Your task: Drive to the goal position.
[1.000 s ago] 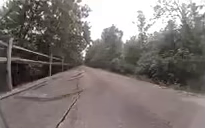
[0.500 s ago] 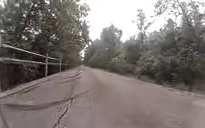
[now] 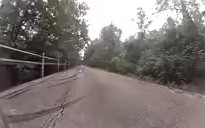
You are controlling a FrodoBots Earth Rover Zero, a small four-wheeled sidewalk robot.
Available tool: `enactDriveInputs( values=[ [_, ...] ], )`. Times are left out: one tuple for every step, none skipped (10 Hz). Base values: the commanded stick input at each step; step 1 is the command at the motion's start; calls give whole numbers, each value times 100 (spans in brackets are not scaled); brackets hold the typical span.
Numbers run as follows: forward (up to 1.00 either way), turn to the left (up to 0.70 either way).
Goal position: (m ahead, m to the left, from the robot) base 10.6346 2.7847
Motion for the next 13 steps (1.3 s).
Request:
enactDriveInputs(
  values=[
    [70,0],
    [70,0],
    [70,0],
    [70,0],
    [70,0],
    [70,0],
    [70,0],
    [70,0],
    [70,0],
    [70,0],
    [70,0],
    [70,0],
    [70,0]
  ],
)
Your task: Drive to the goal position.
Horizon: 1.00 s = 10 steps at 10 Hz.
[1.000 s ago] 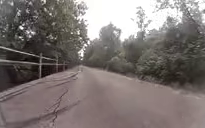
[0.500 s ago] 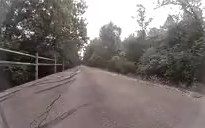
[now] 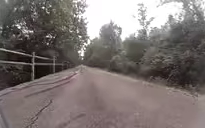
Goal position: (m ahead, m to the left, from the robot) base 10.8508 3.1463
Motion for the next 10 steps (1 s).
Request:
enactDriveInputs(
  values=[
    [70,0],
    [70,0],
    [70,0],
    [70,0],
    [70,0],
    [70,0],
    [70,0],
    [70,0],
    [70,0],
    [70,2]
  ],
)
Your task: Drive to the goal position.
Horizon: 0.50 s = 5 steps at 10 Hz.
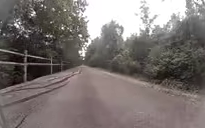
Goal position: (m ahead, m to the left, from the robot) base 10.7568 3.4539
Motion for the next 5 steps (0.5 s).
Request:
enactDriveInputs(
  values=[
    [70,3],
    [70,3],
    [70,3],
    [70,3],
    [70,3]
  ],
)
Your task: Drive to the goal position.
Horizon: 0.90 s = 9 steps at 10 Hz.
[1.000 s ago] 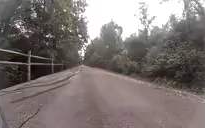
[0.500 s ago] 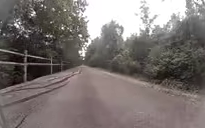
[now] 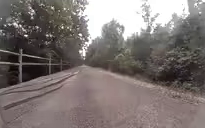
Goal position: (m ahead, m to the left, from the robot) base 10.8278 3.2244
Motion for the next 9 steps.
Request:
enactDriveInputs(
  values=[
    [70,20],
    [70,26],
    [70,24],
    [70,14],
    [70,2],
    [70,0],
    [70,0],
    [70,0],
    [70,0]
  ],
)
